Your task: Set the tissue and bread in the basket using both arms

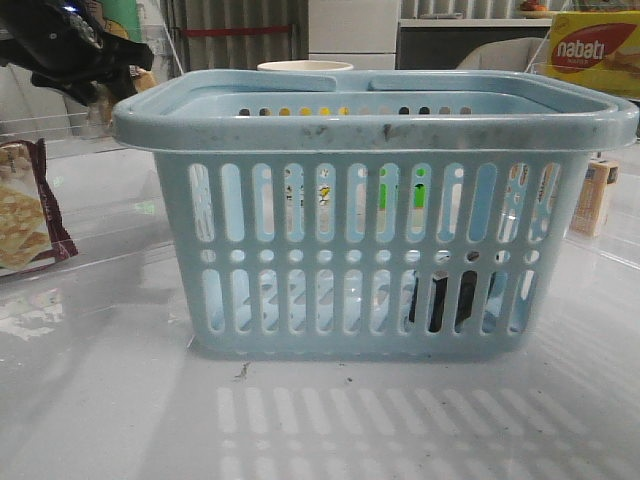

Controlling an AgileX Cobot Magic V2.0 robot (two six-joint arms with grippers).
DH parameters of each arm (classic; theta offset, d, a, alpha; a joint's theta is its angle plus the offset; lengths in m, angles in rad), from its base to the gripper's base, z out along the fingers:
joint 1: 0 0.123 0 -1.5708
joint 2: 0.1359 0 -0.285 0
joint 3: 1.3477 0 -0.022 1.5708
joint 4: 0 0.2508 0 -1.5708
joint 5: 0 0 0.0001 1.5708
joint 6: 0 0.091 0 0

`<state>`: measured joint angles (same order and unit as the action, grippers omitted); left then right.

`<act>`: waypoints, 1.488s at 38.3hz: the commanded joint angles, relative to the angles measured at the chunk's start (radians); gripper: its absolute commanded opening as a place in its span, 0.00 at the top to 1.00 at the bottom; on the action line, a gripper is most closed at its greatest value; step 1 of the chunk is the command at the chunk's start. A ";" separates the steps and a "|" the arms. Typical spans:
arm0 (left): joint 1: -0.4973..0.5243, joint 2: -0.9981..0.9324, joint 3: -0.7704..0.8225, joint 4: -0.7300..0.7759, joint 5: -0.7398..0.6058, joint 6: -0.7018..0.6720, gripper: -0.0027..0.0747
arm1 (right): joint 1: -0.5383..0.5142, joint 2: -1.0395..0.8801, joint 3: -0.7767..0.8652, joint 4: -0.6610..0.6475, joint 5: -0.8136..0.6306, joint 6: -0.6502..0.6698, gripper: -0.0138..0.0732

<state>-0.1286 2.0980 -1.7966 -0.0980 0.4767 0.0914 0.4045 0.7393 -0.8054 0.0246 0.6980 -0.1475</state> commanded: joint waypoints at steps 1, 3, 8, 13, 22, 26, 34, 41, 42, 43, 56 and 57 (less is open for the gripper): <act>0.000 -0.083 -0.040 -0.010 -0.051 0.001 0.71 | -0.001 -0.005 -0.026 -0.007 -0.070 -0.011 0.19; 0.000 -0.097 -0.040 -0.012 -0.033 0.001 0.75 | -0.001 -0.005 -0.026 -0.007 -0.070 -0.011 0.19; 0.000 -0.164 -0.040 -0.034 0.013 0.001 0.84 | -0.001 -0.005 -0.026 -0.007 -0.070 -0.011 0.19; -0.004 -0.267 -0.040 -0.058 0.056 0.001 0.85 | -0.001 -0.005 -0.026 -0.007 -0.070 -0.011 0.19; -0.089 -0.466 0.034 -0.082 0.126 0.060 0.85 | -0.001 -0.005 -0.026 -0.007 -0.070 -0.011 0.19; -0.174 -0.548 0.128 -0.094 0.101 0.122 0.85 | -0.001 -0.005 -0.026 -0.007 -0.070 -0.011 0.19; -0.378 -0.610 0.257 -0.090 0.089 0.162 0.85 | -0.001 -0.005 -0.026 -0.007 -0.070 -0.011 0.19; -0.501 -0.568 0.311 -0.088 0.081 0.176 0.85 | -0.001 -0.005 -0.026 -0.007 -0.070 -0.011 0.19; -0.510 -0.555 0.311 -0.088 0.083 0.176 0.85 | -0.001 -0.005 -0.026 -0.007 -0.070 -0.011 0.19; -0.520 -0.544 0.311 -0.088 0.083 0.176 0.84 | -0.001 -0.005 -0.026 -0.007 -0.070 -0.011 0.19; -0.533 -0.485 0.306 -0.088 0.064 0.176 0.36 | -0.001 -0.005 -0.026 -0.007 -0.070 -0.011 0.19; -0.533 -0.492 0.306 -0.088 0.064 0.176 0.36 | -0.001 -0.005 -0.026 -0.007 -0.070 -0.011 0.19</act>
<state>-0.6545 1.6728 -1.4576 -0.1726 0.6115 0.2667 0.4045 0.7393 -0.8054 0.0242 0.6996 -0.1475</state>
